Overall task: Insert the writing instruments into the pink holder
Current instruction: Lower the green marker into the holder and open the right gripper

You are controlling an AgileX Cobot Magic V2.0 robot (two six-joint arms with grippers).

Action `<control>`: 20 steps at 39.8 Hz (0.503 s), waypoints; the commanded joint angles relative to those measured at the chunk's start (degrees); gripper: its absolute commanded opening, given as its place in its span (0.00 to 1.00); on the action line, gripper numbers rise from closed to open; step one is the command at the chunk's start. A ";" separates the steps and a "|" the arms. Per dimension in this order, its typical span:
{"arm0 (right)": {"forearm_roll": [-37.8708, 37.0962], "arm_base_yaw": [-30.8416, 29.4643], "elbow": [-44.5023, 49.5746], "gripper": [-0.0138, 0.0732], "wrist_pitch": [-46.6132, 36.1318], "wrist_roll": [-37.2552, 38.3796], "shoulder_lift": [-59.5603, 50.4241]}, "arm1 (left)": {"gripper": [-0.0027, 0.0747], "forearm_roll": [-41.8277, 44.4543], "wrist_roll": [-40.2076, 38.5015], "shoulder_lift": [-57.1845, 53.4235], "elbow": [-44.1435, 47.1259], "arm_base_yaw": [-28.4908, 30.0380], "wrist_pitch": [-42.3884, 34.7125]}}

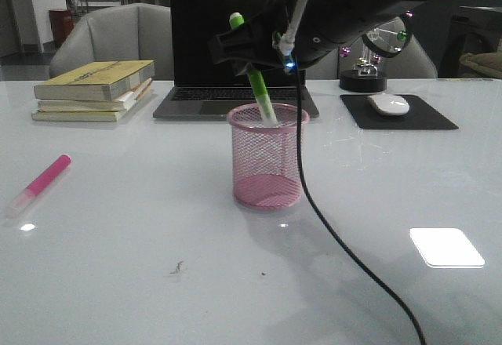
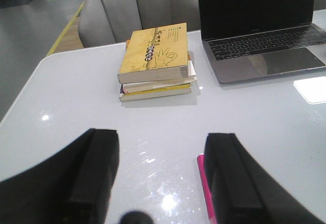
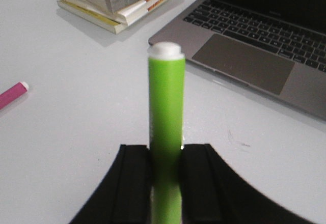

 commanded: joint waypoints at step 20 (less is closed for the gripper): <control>0.38 -2.84 -1.53 0.61 6.50 -0.78 -12.48 | 0.60 -0.56 -0.41 -0.45 -2.19 0.18 -4.80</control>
